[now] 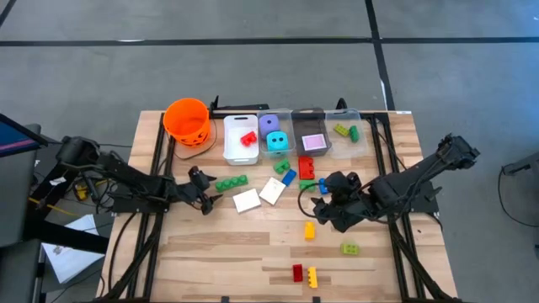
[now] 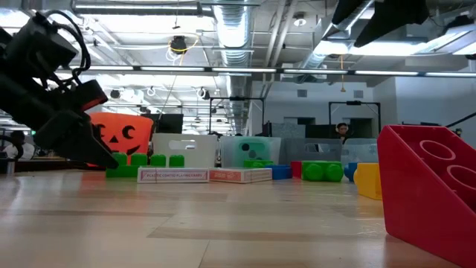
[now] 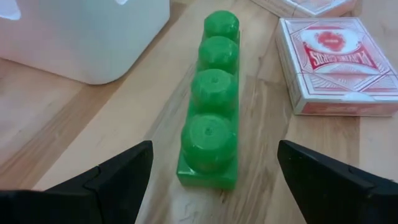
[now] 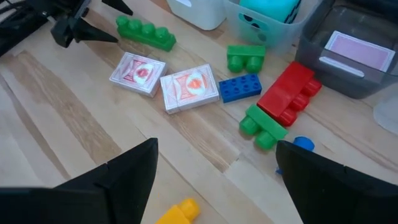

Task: Pick & Place Toys
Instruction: Put the 4 stud green game piece into the white bin

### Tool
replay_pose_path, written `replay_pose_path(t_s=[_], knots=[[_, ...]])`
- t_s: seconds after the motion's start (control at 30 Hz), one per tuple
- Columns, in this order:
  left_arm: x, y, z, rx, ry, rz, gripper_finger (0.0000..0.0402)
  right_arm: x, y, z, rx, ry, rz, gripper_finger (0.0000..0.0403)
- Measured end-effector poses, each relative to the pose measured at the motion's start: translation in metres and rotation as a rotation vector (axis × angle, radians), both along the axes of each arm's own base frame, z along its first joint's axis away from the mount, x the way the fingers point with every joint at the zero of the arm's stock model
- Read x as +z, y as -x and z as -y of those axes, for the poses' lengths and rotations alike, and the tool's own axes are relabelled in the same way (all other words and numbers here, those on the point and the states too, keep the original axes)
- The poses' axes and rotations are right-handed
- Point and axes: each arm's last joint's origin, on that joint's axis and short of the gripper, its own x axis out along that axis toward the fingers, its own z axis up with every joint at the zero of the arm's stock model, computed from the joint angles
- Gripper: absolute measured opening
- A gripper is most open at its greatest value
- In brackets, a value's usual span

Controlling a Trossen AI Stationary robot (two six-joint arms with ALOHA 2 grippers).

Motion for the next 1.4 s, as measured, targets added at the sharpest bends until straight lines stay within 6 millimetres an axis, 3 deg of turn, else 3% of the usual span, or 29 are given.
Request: replay_pose_path(t_s=[0.43,0.67,0.9,1.0,1.27,1.4], knots=[[-0.009,-0.005,-0.002,0.038,0.019,-0.010,0.0319,-0.033,-0.023,-0.017,0.063,-0.111,-0.149,0.0317],[-0.011,-0.009,-0.011,0.109,0.035,0.015,0.0259,-0.032,-0.023,-0.018,0.067,-0.125,-0.132,0.0317],[-0.010,-0.018,-0.013,0.197,0.181,0.076,0.0163,-0.032,-0.023,-0.018,0.075,-0.141,-0.142,0.0317],[-0.001,-0.025,-0.011,0.183,0.254,0.152,0.0129,-0.032,-0.023,-0.019,0.078,-0.139,-0.143,0.0317],[0.040,-0.048,-0.006,0.097,0.386,0.400,0.0130,-0.021,-0.025,-0.019,0.173,-0.072,-0.157,0.0317],[0.063,-0.057,-0.006,0.141,0.370,0.515,0.0130,-0.010,-0.028,-0.020,0.204,-0.017,-0.130,0.0317]])
